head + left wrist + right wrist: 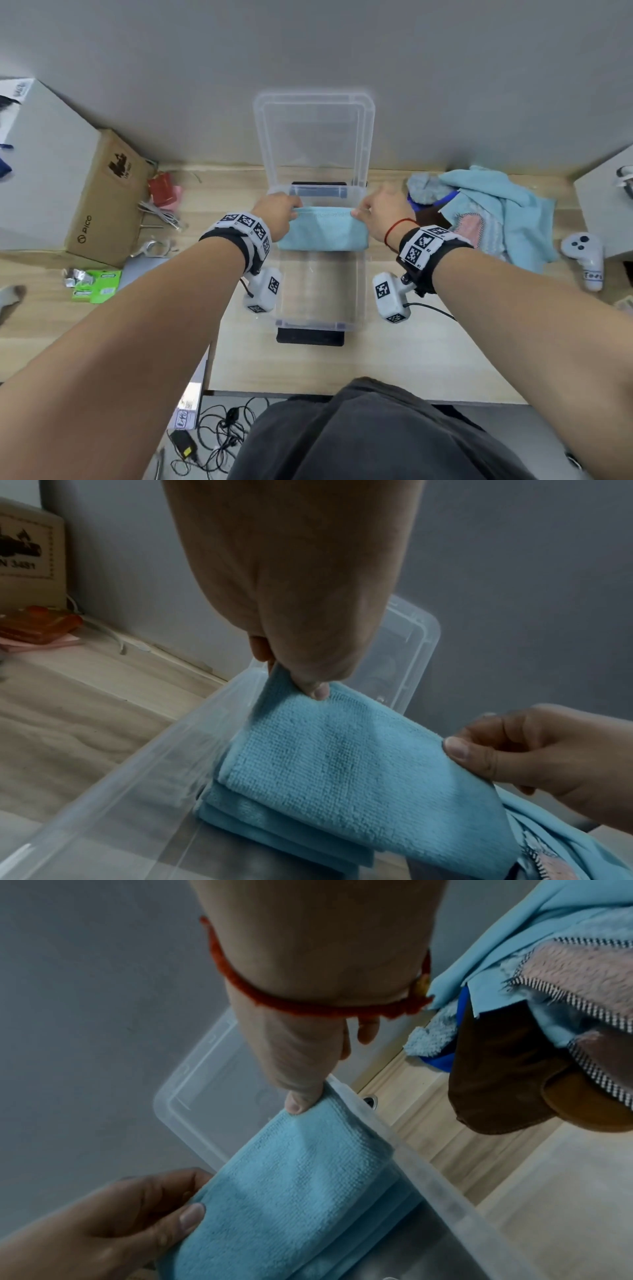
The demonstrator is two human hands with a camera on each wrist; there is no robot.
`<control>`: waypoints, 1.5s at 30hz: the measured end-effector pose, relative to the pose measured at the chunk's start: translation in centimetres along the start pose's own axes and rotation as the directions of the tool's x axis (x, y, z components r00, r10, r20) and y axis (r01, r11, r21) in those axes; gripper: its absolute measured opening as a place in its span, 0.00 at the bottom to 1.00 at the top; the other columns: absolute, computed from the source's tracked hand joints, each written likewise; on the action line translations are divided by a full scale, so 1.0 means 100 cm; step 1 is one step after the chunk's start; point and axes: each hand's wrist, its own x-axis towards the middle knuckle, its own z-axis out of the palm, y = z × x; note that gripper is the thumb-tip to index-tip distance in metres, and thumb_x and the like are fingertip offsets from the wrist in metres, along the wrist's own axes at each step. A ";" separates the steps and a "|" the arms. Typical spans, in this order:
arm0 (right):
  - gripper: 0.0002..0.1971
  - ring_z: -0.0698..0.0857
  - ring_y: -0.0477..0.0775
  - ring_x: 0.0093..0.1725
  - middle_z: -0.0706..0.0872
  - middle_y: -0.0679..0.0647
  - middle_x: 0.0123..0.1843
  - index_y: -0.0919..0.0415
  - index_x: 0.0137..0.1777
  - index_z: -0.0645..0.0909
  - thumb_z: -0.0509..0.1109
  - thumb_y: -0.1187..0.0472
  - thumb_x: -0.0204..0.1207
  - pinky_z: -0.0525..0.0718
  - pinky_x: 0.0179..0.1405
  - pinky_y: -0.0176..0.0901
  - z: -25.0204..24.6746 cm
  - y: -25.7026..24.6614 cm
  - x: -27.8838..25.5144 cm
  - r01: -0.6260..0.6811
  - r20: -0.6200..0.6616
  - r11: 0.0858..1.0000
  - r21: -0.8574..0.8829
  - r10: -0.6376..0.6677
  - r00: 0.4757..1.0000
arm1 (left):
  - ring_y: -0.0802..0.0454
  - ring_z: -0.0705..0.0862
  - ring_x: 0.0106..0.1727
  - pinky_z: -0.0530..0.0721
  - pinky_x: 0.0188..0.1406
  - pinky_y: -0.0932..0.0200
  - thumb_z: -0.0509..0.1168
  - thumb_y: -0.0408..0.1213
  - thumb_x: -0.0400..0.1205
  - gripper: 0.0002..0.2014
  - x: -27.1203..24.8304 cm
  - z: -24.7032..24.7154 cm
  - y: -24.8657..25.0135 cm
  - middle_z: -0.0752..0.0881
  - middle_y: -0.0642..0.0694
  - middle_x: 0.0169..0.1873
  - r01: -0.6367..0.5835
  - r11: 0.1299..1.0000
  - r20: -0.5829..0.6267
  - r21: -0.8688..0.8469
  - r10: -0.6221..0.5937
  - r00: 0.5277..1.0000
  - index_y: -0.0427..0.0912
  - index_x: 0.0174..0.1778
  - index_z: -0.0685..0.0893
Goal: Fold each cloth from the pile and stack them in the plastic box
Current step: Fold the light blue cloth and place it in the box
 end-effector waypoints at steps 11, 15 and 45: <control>0.26 0.71 0.60 0.62 0.74 0.56 0.60 0.60 0.49 0.88 0.67 0.36 0.75 0.74 0.59 0.55 0.041 -0.009 0.044 -0.172 -0.125 0.972 -0.162 0.153 0.980 | 0.40 0.80 0.58 0.72 0.62 0.47 0.57 0.27 0.84 0.17 0.052 0.014 -0.027 0.80 0.40 0.57 -0.063 0.993 0.016 0.095 0.062 0.998 0.44 0.67 0.80; 0.17 0.72 0.60 0.58 0.72 0.56 0.57 0.59 0.49 0.83 0.72 0.44 0.72 0.78 0.56 0.55 0.047 -0.008 0.049 -0.169 -0.207 0.980 -0.102 0.145 0.968 | 0.44 0.78 0.59 0.67 0.61 0.47 0.61 0.31 0.82 0.18 0.057 0.018 -0.032 0.81 0.44 0.58 -0.005 0.994 -0.063 0.110 0.012 0.998 0.51 0.66 0.79; 0.11 0.78 0.60 0.46 0.80 0.55 0.47 0.58 0.47 0.75 0.68 0.62 0.64 0.69 0.42 0.46 0.040 -0.028 0.028 0.391 0.054 0.857 -0.336 -0.397 0.916 | 0.46 0.75 0.44 0.73 0.36 0.54 0.66 0.26 0.68 0.15 0.034 0.017 -0.026 0.76 0.50 0.46 -0.218 0.973 0.016 -0.079 0.219 0.975 0.46 0.45 0.72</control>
